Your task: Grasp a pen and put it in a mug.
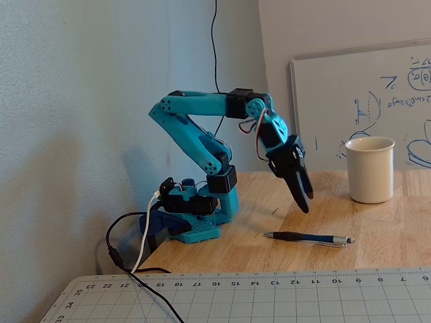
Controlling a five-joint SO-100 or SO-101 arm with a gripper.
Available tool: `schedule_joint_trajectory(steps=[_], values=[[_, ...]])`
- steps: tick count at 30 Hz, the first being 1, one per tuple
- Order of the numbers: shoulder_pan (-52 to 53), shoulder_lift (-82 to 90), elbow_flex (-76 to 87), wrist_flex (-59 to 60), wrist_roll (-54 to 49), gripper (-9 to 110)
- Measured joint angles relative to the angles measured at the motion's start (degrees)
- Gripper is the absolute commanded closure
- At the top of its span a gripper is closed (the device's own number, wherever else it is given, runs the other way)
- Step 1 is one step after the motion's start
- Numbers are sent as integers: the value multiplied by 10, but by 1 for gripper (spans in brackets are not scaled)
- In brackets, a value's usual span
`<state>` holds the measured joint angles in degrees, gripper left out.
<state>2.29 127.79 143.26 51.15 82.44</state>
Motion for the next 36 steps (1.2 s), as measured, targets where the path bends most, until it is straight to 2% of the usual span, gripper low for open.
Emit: schedule_joint_trajectory(steps=[7,17,36], values=[[46,-112,0,-93,7,70],[100,-176,0,-104,7,70],[100,-201,0,-104,7,102]])
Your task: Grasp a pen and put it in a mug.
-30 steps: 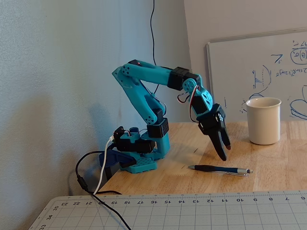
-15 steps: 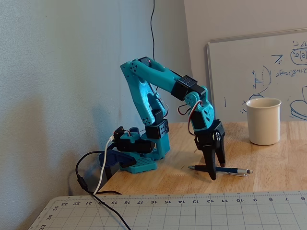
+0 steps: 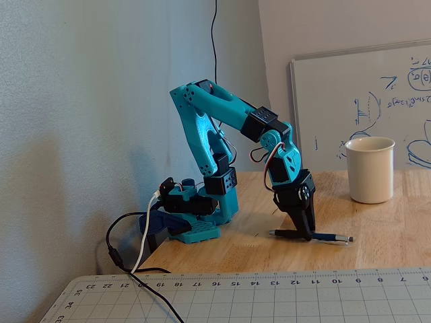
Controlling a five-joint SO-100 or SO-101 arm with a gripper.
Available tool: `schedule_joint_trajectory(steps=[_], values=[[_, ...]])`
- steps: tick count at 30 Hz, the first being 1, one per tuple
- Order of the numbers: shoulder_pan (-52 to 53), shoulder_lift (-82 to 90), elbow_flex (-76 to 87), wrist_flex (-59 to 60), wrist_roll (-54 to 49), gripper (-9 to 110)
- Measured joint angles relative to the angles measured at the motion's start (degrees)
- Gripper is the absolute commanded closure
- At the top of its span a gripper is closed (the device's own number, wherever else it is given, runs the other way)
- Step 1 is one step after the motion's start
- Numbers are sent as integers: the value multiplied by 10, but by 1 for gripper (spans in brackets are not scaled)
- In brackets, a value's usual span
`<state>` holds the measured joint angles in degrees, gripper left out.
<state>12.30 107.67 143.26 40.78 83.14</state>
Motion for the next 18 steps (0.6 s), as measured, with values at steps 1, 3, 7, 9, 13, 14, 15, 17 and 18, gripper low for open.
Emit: schedule_joint_trajectory(steps=[1,3,7,9,13,14,15,17,18], values=[[0,0,0,0,0,102],[0,0,0,0,0,101],[0,6,0,-13,0,101],[0,26,0,-41,0,101],[0,79,5,-153,0,101],[0,92,12,-187,0,101],[-1,103,21,-226,0,101],[-11,120,43,-308,0,101],[-22,126,54,-355,0,101]])
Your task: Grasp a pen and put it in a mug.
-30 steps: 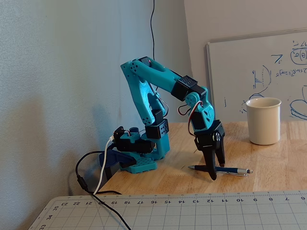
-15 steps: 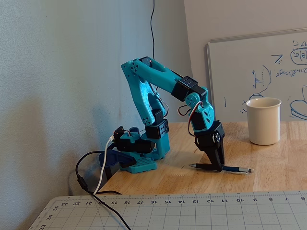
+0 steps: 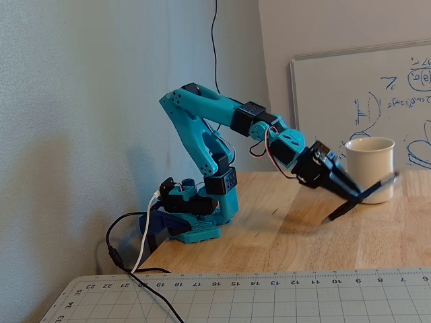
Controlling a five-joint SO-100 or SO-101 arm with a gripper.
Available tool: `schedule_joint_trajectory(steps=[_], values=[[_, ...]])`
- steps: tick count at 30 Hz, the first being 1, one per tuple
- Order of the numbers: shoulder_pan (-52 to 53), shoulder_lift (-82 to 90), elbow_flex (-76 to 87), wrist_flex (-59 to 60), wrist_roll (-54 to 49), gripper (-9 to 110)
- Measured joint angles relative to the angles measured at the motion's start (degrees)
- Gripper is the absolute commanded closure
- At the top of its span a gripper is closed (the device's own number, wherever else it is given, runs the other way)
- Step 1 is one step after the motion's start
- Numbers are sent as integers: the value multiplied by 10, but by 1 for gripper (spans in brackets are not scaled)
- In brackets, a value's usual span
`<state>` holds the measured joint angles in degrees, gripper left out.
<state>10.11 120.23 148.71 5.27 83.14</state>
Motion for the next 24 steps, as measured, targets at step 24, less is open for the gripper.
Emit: schedule_joint_trajectory(steps=[24], values=[[-319,-88,56,-574,0,101]])
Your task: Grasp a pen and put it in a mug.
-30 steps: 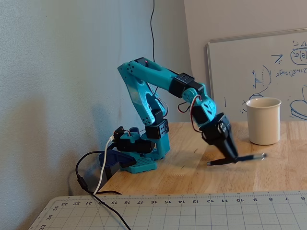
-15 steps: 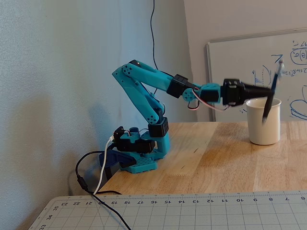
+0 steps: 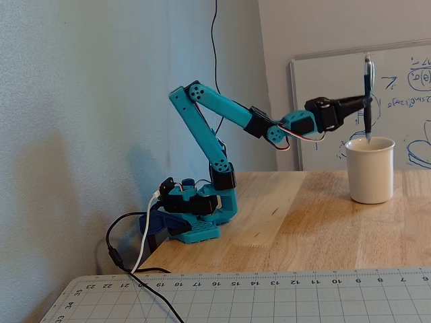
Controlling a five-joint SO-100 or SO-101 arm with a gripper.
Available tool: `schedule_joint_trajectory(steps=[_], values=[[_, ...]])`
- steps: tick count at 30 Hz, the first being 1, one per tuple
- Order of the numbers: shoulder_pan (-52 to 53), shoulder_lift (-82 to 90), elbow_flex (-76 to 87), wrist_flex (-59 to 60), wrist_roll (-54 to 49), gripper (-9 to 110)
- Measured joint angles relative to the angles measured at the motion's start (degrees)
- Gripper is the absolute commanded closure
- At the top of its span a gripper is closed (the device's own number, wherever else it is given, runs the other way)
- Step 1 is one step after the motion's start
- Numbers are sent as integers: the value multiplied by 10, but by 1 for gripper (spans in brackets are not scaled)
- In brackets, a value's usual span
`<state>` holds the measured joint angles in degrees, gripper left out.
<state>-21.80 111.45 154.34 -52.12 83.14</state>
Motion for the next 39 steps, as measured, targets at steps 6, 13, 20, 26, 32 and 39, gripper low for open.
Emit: schedule_joint_trajectory(steps=[6,13,20,26,32,39], values=[[-12,-55,0,0,0,100],[-33,-71,0,0,0,83],[-39,-36,21,37,0,80],[-23,76,21,208,0,80],[14,221,21,433,-42,82],[71,368,35,617,-156,87]])
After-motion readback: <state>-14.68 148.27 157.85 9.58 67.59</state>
